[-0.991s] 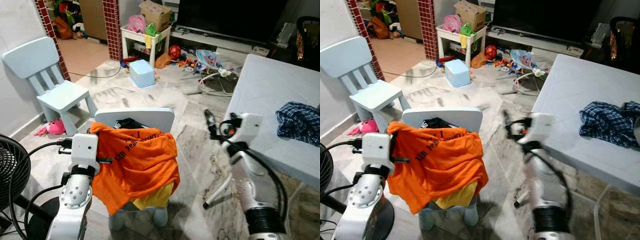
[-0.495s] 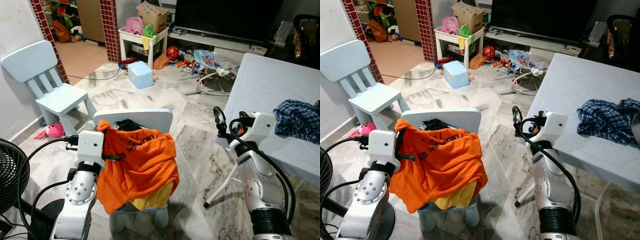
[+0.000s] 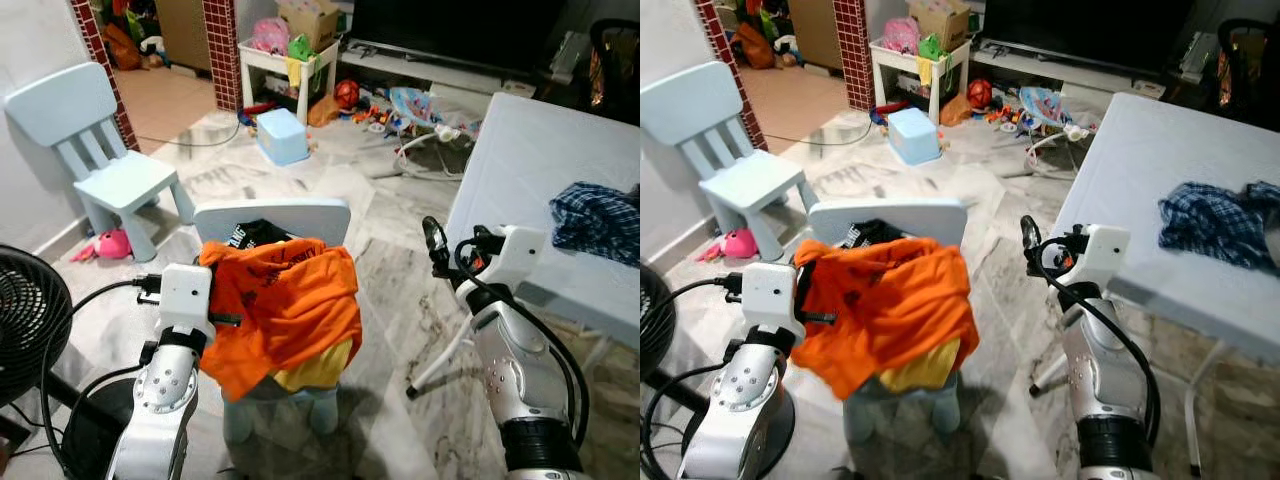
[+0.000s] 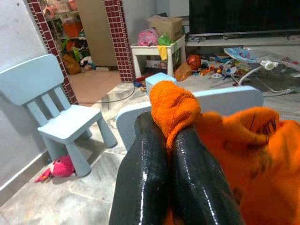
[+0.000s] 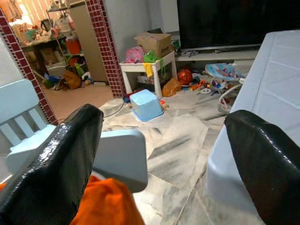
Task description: Hang hanger
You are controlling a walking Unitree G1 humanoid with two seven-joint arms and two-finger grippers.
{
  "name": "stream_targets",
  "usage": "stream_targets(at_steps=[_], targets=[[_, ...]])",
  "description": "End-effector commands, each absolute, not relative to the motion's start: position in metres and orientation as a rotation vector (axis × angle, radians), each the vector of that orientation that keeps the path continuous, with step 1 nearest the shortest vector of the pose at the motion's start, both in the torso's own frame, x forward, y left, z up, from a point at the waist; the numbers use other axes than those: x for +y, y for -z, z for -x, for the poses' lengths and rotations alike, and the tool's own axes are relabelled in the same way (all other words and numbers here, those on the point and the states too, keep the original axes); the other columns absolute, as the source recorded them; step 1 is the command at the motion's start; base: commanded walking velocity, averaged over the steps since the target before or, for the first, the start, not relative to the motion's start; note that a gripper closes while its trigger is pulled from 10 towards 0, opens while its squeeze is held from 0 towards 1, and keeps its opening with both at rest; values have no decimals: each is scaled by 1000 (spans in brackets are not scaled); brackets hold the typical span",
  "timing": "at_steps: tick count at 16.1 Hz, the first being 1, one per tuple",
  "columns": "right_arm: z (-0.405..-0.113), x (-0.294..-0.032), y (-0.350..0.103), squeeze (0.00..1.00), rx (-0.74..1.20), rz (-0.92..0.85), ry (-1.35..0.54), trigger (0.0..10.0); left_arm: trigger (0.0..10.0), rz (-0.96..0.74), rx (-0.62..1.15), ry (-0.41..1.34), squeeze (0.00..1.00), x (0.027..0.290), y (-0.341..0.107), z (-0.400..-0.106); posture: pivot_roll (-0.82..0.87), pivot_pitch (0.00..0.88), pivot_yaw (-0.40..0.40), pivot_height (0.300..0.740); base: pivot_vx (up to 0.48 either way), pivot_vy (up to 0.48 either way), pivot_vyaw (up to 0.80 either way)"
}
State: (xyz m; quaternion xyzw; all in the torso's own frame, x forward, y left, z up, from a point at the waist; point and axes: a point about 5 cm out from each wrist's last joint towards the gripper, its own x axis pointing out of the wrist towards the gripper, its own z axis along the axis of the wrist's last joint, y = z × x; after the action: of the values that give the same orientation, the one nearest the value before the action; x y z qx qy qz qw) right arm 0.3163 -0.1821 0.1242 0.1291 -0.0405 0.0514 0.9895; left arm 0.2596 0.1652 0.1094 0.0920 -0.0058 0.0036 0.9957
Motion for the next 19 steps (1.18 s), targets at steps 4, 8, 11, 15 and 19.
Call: stream_targets(at_steps=[4, 8, 11, 15, 19], targets=[[-315, -184, -127, 0, -80, -254, -105, 10000, 10000, -171, -14, 4, 0, 163, -112, -259, -29, 0, -54, 740, -316, 0, 0], [-315, -186, -128, 0, -81, -249, -103, 10000, 10000, -162, -8, 7, 0, 161, -112, -259, -34, 0, -57, 740, -313, 0, 0], [-314, -186, -127, 0, -77, -243, -99, 10000, 10000, -156, -4, 16, 0, 159, -110, -259, -41, 0, -57, 740, -283, 0, 0], [-321, -186, -128, 0, -61, -195, -82, 10000, 10000, -113, -110, 140, 0, 133, -143, -283, -45, 0, -49, 740, 0, 0, 0], [-321, -186, -131, 0, -77, -248, -58, 10000, 10000, -210, -159, 739, 0, 53, -163, -278, -54, 0, -34, 740, 0, 0, 0]])
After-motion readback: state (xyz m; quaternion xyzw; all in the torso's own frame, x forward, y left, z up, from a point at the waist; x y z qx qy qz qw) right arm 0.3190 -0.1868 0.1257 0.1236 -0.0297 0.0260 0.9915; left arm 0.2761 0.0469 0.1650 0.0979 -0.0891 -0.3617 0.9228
